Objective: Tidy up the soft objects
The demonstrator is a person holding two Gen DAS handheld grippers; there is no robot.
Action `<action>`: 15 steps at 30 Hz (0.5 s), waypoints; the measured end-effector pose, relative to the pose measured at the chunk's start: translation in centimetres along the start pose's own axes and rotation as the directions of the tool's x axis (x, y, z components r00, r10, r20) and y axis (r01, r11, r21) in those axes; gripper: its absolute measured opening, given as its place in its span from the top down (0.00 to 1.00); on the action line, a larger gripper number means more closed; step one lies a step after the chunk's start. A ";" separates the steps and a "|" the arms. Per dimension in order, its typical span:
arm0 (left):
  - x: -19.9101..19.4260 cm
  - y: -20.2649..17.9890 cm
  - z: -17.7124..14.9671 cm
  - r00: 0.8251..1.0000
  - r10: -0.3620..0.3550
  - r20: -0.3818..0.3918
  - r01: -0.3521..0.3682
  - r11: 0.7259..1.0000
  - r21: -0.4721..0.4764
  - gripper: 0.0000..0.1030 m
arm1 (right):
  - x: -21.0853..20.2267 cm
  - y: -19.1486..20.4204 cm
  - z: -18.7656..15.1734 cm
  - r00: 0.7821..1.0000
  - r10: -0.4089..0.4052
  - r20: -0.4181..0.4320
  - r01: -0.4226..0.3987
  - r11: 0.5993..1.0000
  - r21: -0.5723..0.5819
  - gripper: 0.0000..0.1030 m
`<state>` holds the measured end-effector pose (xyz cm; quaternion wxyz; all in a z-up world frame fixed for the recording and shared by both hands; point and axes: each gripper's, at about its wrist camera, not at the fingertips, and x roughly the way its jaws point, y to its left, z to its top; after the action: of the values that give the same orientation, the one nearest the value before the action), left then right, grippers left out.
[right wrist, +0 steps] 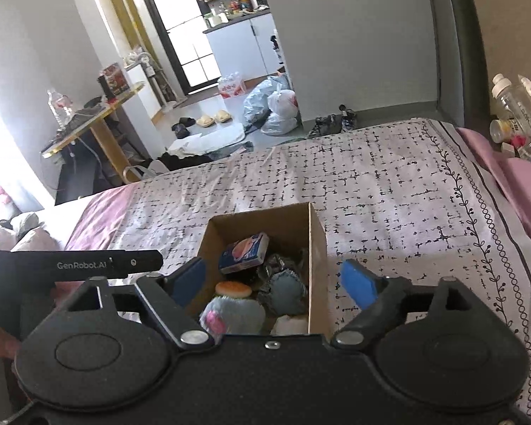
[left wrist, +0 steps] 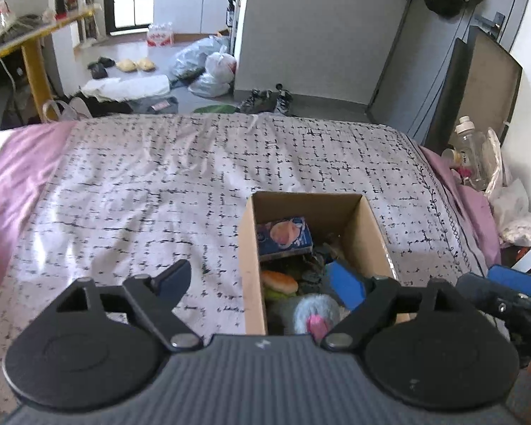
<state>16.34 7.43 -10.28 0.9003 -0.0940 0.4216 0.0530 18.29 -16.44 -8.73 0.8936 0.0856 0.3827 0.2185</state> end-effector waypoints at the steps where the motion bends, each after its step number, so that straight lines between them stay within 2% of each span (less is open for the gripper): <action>1: -0.7 -0.3 -0.3 1.000 0.005 0.010 -0.005 1.000 0.008 0.15 | -0.4 0.0 -0.1 1.000 0.002 0.002 -0.002 1.000 -0.004 0.12; 8: -5.0 -1.8 -2.2 0.999 -0.027 0.033 0.025 0.998 0.055 0.10 | -3.8 -0.1 -0.9 1.000 0.022 0.015 -0.021 0.999 -0.035 0.00; 10: -5.9 -2.1 -2.9 0.999 -0.031 0.036 0.029 0.998 0.062 0.09 | -4.9 -0.1 -1.0 0.999 0.022 0.025 -0.021 0.999 -0.044 0.00; 12: -6.7 -2.3 -3.4 0.999 -0.018 0.036 0.016 0.998 0.064 0.09 | -6.0 -0.3 -1.0 0.999 0.016 0.034 -0.015 0.999 -0.048 0.00; 15: -7.8 -2.2 -4.1 0.999 0.019 0.047 -0.021 0.998 0.054 0.01 | -7.3 -0.4 -1.2 0.999 0.020 0.043 -0.017 0.998 -0.063 0.00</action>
<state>8.69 4.25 -6.51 0.9116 -0.0639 0.4027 0.0526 13.07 -20.19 -5.00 0.9019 0.0657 0.3552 0.2368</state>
